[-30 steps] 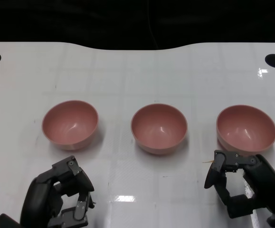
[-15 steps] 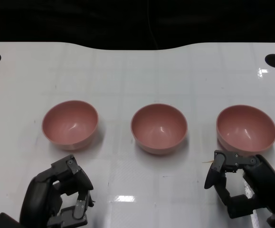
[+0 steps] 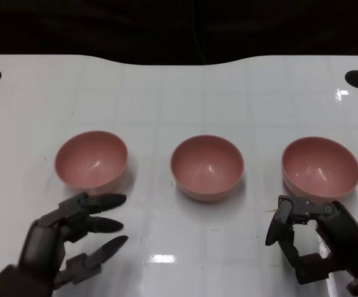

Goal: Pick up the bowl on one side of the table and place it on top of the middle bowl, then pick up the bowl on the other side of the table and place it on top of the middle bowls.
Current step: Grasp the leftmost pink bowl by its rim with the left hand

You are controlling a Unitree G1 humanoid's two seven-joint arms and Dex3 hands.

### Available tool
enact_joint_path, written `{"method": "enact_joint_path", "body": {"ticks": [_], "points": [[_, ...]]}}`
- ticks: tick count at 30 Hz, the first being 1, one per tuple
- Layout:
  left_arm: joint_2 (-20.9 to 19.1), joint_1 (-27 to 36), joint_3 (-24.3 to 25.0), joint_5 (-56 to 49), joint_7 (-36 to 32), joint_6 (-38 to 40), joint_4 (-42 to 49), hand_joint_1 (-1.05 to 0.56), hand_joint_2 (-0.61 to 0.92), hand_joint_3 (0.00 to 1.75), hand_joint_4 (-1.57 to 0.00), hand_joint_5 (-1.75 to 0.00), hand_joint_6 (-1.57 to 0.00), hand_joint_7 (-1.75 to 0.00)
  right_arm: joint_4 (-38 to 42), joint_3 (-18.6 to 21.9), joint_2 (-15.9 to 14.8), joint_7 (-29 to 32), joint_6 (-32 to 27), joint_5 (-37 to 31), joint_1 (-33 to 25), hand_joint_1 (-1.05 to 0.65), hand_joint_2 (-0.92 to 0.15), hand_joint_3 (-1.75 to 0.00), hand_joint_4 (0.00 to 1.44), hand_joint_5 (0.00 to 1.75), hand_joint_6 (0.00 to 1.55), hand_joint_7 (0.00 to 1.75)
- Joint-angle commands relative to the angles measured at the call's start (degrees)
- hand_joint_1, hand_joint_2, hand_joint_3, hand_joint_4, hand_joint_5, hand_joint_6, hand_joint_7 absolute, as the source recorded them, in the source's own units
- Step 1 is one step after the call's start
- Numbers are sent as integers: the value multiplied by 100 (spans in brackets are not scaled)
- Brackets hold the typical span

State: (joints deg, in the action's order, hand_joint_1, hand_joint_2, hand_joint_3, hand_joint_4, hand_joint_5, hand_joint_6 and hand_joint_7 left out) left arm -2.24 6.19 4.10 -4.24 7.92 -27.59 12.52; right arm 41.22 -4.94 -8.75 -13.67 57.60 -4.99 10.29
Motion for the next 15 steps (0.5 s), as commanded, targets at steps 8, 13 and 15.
{"method": "enact_joint_path", "body": {"ticks": [8,13,15], "points": [[-458,-121,-197,-2074,-1098,1531,-1400,-29,91,2,-59,-20,-46,0,-49,47,-62,17,-65,67,-19,-12,-35,-140,86,171,86,132],[-900,-366,-542,-3359,-1360,2073,-1542,-37,90,0,-56,-14,-44,0,-48,45,-88,-12,-90,77,-29,-12,-36,-139,86,171,85,132],[-1018,-459,-705,-3806,-1459,2305,-1561,-40,90,0,-56,-12,-43,0,-46,49,-92,-19,-95,86,-37,-12,-35,-140,85,172,85,132]]}}
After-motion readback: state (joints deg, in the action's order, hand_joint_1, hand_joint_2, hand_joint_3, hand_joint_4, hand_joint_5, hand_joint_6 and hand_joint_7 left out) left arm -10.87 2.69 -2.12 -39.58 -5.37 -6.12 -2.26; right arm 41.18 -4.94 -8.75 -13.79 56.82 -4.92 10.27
